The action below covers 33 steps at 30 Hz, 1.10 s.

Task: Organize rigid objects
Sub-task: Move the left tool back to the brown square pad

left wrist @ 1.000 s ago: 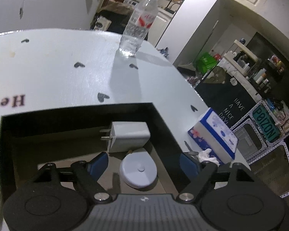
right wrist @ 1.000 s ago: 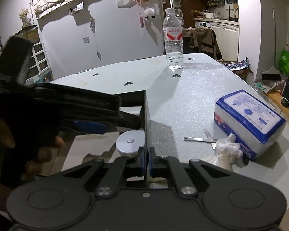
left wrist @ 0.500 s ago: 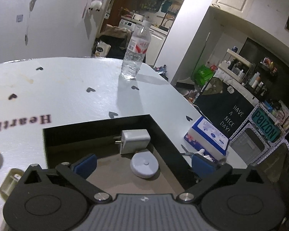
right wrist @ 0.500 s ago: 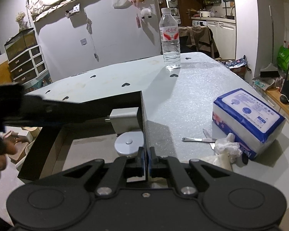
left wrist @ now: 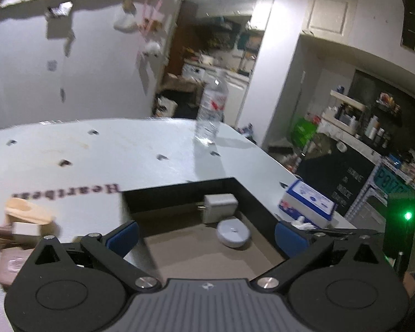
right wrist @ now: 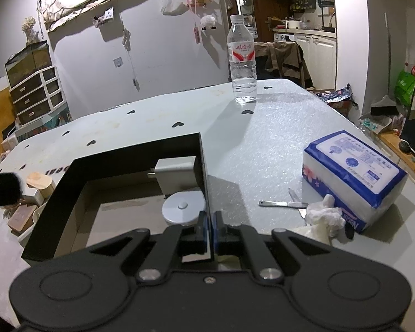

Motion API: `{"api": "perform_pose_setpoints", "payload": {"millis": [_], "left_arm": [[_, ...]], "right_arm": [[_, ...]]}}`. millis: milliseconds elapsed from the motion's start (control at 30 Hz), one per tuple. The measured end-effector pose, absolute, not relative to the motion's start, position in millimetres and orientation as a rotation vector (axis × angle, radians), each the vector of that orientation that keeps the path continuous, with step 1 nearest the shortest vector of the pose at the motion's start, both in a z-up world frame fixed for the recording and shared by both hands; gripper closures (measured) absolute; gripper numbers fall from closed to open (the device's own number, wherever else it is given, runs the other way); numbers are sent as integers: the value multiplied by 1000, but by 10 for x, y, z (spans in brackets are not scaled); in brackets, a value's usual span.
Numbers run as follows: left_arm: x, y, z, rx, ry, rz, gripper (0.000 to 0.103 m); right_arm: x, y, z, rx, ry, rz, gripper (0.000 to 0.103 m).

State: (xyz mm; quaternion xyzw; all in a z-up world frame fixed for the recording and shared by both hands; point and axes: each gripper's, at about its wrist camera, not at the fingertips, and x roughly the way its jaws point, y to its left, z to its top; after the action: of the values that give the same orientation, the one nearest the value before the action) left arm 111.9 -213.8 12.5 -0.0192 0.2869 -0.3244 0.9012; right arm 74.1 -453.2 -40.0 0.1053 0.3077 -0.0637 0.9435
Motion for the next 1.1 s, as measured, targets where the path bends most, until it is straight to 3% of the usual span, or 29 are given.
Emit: {"api": "perform_pose_setpoints", "payload": {"millis": [467, 1100], "left_arm": [[892, -1388, 55, -51, 515, -479, 0], [1091, -571, -438, -110, 497, -255, 0]], "right_arm": [[710, -4514, -415, 211, 608, -134, 99], [715, -4459, -410, 176, 603, -151, 99]]}}
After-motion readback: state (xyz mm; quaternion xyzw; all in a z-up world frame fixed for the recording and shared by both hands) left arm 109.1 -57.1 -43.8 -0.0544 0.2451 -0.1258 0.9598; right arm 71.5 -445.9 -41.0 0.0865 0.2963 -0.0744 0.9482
